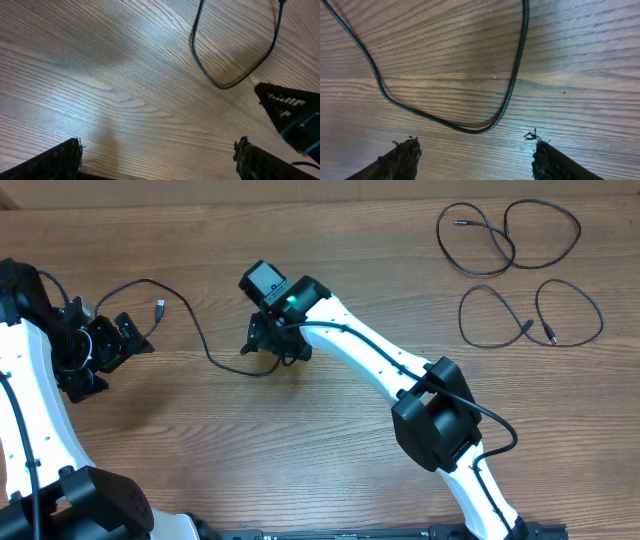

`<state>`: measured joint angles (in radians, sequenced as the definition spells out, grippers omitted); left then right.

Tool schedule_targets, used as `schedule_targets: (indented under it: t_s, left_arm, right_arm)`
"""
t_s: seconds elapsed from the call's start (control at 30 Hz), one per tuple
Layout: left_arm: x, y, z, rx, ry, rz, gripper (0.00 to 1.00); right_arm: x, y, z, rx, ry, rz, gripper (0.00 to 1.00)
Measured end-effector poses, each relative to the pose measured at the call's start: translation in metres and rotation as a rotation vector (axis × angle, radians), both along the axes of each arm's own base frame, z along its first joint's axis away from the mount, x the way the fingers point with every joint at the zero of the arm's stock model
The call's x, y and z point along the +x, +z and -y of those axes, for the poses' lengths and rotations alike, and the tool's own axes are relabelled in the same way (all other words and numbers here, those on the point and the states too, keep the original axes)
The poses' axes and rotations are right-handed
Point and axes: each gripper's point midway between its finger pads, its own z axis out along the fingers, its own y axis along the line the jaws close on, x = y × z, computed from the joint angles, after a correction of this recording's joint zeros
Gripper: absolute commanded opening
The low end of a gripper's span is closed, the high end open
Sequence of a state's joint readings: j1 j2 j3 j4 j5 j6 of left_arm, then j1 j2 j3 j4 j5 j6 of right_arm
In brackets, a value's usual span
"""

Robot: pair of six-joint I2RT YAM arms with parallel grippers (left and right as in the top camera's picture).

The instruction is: Untangle cables

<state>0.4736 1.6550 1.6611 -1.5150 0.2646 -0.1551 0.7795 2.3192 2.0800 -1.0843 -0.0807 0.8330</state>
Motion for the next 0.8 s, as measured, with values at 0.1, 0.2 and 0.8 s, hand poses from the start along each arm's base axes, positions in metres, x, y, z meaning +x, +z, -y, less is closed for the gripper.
schedule_targets:
  t_s: [0.1, 0.2, 0.8]
  left_arm:
    - [0.000, 0.000, 0.000, 0.003, 0.002, -0.003, 1.00]
    - [0.000, 0.000, -0.001, 0.006, 0.002, -0.004, 0.99]
    - [0.000, 0.000, -0.001, 0.006, 0.002, -0.004, 1.00]
  right_arm:
    - [0.000, -0.004, 0.001, -0.015, -0.025, -0.001, 0.67]
    - [0.001, -0.009, 0.006, -0.044, -0.043, 0.002, 0.67]
    - [-0.002, -0.066, 0.023, -0.185, -0.065, -0.046, 0.52]
